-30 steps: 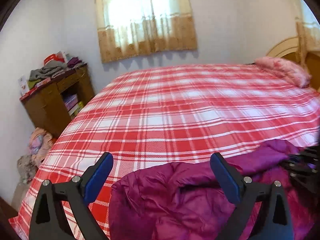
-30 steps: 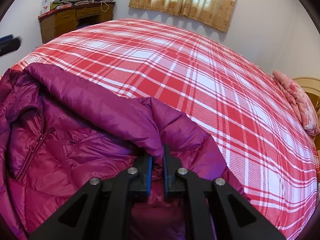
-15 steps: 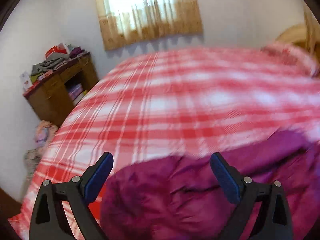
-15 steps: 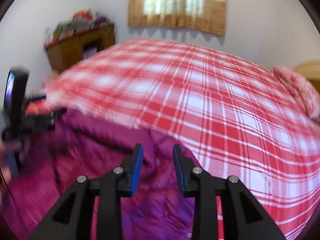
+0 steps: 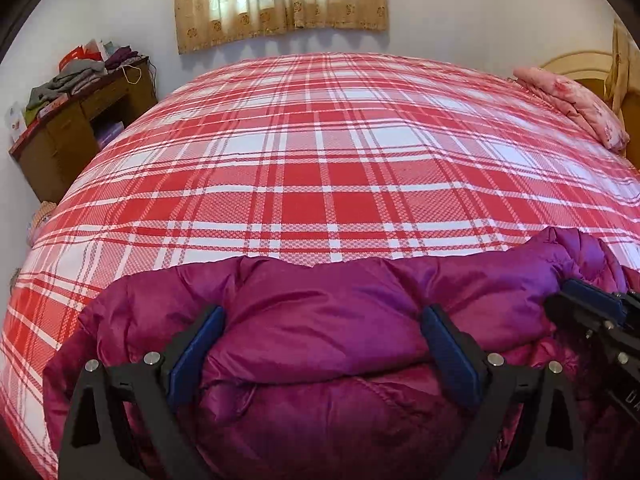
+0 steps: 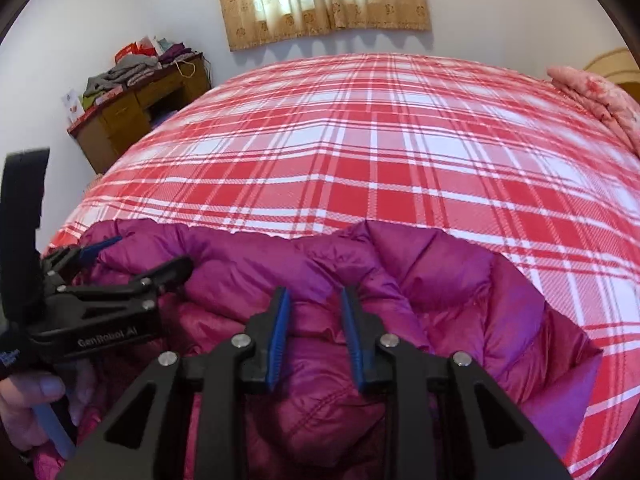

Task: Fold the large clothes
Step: 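Lift the hem with both tools and fold it toward the collar, then open both tools to release the folded jacket and withdraw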

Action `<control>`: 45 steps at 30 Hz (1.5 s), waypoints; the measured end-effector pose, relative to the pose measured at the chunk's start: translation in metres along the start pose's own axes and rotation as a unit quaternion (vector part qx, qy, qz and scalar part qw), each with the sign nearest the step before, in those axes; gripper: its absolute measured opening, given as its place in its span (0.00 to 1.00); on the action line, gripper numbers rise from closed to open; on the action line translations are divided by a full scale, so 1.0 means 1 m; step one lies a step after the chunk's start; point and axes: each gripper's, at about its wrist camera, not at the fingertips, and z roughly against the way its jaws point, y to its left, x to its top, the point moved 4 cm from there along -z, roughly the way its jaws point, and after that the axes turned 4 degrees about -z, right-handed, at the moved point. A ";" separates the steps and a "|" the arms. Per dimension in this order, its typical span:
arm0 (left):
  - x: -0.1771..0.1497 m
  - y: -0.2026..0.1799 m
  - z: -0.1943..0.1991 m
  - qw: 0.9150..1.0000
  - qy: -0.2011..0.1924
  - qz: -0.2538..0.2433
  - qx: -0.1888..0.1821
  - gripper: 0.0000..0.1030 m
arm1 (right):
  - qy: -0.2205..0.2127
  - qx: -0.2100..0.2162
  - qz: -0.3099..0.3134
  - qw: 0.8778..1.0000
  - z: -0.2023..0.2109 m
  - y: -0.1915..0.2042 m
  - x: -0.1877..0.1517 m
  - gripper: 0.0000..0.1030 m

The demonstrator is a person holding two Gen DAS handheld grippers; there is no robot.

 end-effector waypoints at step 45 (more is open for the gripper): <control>-0.004 -0.002 -0.011 1.000 0.014 -0.009 0.014 0.98 | 0.009 -0.013 0.003 1.000 -0.013 0.002 -0.005 0.27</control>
